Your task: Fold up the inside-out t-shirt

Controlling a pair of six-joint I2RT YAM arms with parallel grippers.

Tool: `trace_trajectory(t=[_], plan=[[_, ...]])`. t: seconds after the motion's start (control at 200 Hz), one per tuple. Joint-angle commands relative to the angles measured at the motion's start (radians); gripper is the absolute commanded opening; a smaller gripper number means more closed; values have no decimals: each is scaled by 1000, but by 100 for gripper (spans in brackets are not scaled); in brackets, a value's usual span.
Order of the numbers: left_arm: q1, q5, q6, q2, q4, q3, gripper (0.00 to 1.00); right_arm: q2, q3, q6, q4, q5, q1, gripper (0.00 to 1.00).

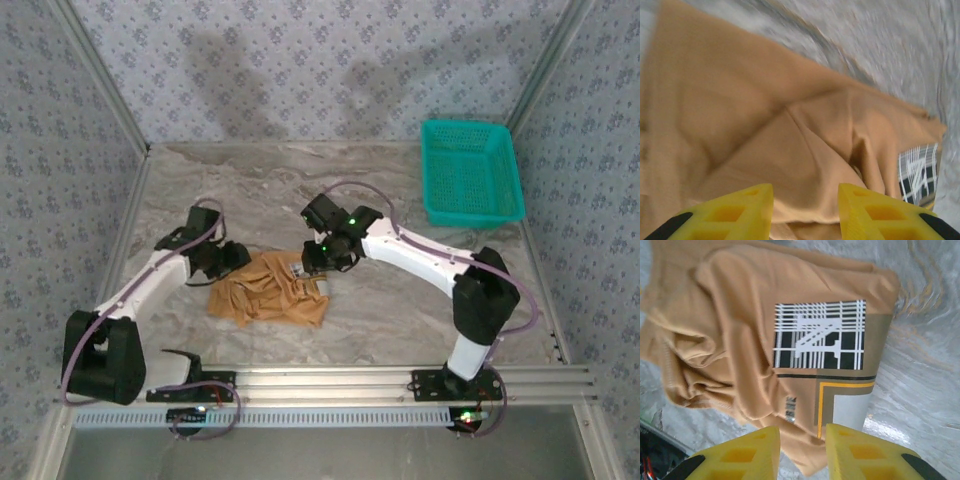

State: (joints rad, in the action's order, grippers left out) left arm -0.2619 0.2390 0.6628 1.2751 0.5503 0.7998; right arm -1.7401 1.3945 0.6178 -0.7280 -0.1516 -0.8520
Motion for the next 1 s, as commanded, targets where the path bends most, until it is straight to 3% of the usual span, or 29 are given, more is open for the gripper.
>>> trace_trajectory(t=[0.0,0.145,0.47,0.525,0.575,0.63,0.71,0.994], plan=[[-79,-39,-23,28,57,51,39,-52,-40,59,95,-57,1,31],[-173,-133,-93,92,123,113,41,-102,-40,77,91,-45,12,32],[-235,-221,-136,323,125,195,42,-145,-67,98,102,-47,24,31],[-235,-239,-147,354,123,206,38,-142,-88,108,114,-45,34,31],[-235,-254,-151,368,123,213,25,-139,-109,115,122,-46,38,31],[-230,-272,-152,371,148,230,12,-142,-121,119,122,-43,40,31],[-212,-295,-153,359,184,281,3,-156,-131,120,122,-33,38,30],[-24,-245,-197,388,240,490,0,-170,-168,141,71,-4,9,26]])
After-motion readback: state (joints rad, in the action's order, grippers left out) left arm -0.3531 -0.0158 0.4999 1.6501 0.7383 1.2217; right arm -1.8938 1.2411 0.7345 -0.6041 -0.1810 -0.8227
